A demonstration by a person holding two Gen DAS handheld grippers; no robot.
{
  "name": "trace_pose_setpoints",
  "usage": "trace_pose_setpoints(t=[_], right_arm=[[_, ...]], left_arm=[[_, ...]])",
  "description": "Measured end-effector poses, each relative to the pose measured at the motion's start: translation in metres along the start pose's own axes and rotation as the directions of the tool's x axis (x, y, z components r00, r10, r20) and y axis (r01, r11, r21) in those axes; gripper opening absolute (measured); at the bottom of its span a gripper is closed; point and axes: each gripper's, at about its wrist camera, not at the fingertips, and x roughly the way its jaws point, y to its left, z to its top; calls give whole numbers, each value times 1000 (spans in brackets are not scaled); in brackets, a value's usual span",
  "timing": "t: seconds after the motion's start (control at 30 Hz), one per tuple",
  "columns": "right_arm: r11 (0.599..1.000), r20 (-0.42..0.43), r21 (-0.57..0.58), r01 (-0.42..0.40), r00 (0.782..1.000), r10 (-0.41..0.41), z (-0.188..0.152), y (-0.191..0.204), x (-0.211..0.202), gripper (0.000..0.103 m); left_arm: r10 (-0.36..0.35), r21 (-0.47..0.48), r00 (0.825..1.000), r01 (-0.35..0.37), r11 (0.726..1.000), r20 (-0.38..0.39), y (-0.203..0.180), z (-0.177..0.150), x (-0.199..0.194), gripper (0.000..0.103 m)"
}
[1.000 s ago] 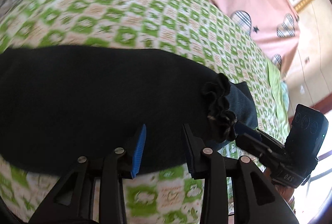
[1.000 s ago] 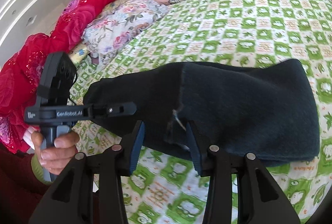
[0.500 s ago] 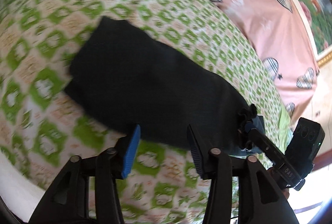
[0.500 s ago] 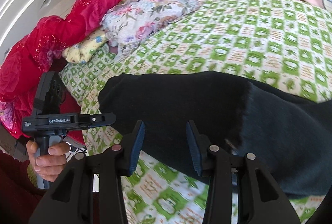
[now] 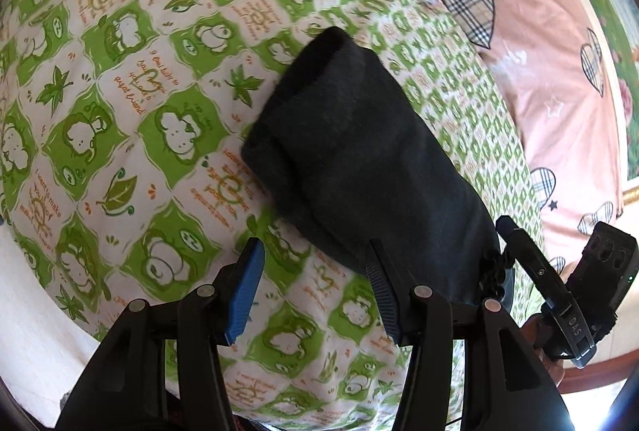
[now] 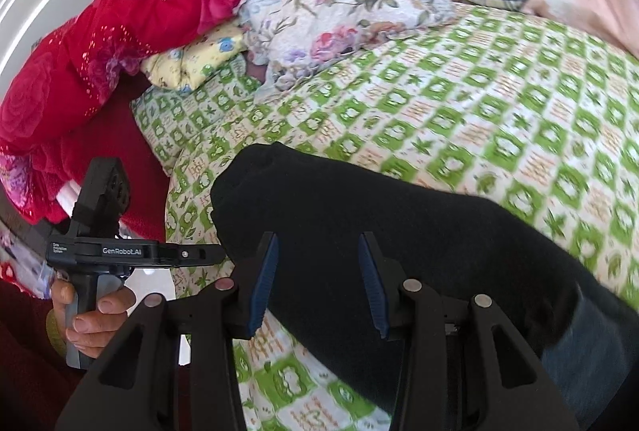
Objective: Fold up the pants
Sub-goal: 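Grasp the folded pants end with the right gripper while the left gripper holds the other end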
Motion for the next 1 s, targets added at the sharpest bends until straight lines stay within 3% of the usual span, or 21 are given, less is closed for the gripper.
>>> trace_pose_setpoints(t=[0.23,0.43,0.77,1.0], right_arm=[[998,-51,-51,-38,998,36,35,4,33,43],[981,-205,-170,-92,977,56,76,10,76,43],[922,-409,-327,-208,911,60,105,23,139,43],[908,-507,-318,-271,858,78,102,17,176,43]], left_arm=[[-25,-41,1000,25,999,-12,2,12,10,56],[-32,-67,999,31,997,-15,0,17,16,57],[-48,-82,999,46,996,-17,0,27,25,53],[-24,-53,1000,24,998,5,0,28,27,45]])
